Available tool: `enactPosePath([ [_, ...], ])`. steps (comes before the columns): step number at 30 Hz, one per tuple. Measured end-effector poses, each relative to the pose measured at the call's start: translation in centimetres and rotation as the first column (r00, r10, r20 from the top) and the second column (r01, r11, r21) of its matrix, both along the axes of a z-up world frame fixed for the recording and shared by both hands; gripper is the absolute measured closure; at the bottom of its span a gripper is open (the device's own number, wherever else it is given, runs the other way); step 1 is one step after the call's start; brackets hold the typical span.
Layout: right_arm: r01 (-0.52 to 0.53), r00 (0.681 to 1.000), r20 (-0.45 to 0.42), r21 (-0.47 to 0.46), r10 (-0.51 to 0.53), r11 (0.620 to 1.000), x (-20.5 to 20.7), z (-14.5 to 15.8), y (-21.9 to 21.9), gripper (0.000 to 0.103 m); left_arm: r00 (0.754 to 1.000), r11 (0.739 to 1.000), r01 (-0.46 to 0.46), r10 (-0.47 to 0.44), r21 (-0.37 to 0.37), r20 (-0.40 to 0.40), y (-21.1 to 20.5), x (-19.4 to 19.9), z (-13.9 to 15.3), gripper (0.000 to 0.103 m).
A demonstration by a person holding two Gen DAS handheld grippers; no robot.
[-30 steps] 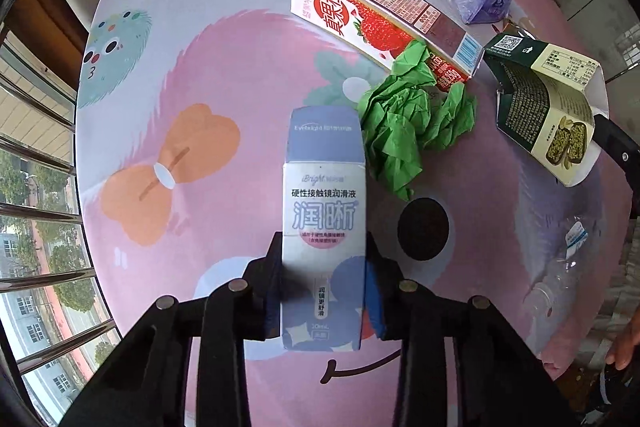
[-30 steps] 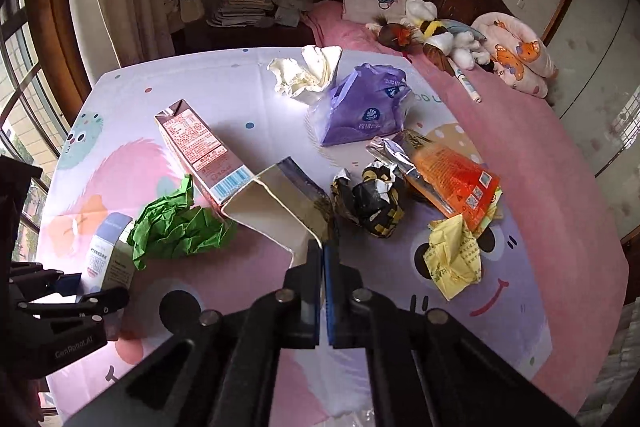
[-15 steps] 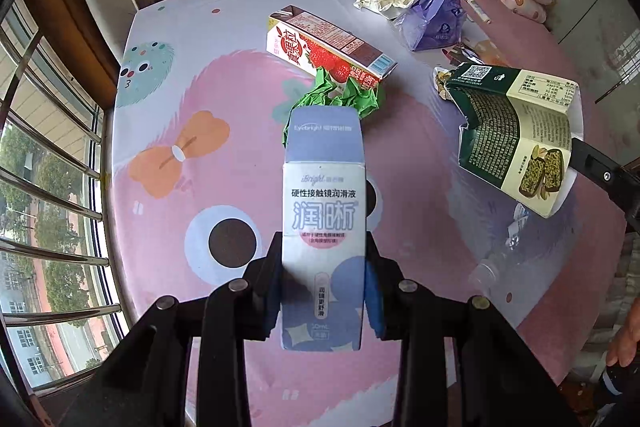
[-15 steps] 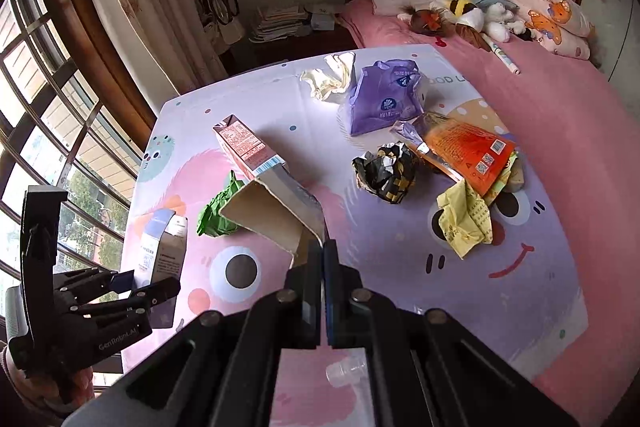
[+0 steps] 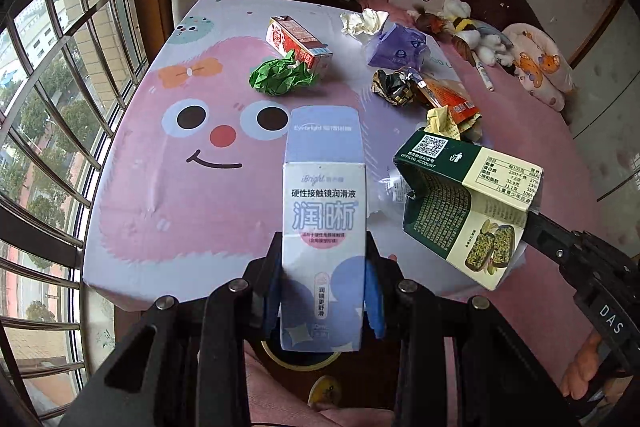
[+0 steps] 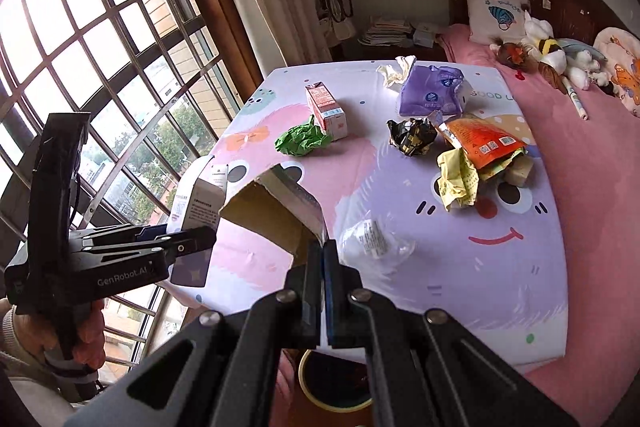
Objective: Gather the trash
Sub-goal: 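Carry the carton and pistachio box over the bin and release both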
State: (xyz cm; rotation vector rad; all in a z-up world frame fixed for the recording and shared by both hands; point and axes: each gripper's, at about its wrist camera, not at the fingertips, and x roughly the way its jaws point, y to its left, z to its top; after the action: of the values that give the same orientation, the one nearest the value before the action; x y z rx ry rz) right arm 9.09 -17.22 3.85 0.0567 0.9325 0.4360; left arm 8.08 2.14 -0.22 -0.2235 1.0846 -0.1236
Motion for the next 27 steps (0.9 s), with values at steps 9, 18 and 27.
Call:
enactPosePath([
  [9, -0.119, 0.986, -0.11, 0.038, 0.122, 0.992, -7.3, -3.8, -2.0, 0.103, 0.995, 0.997, -0.007, 0.015, 0.082, -0.094, -2.7, -9.4, -1.5, 0.07],
  [18, -0.058, 0.955, -0.293, -0.034, 0.046, 0.998, -10.7, -13.0, -1.8, 0.103, 0.977, 0.992, 0.059, -0.036, 0.108, -0.208, -4.6, -12.8, -9.6, 0.07],
  [27, 0.104, 0.871, -0.46, -0.169, -0.172, 0.98, -10.7, -30.9, -1.3, 0.102, 0.95, 0.992, 0.076, -0.041, 0.103, -0.309, -5.7, -12.8, -25.7, 0.07],
])
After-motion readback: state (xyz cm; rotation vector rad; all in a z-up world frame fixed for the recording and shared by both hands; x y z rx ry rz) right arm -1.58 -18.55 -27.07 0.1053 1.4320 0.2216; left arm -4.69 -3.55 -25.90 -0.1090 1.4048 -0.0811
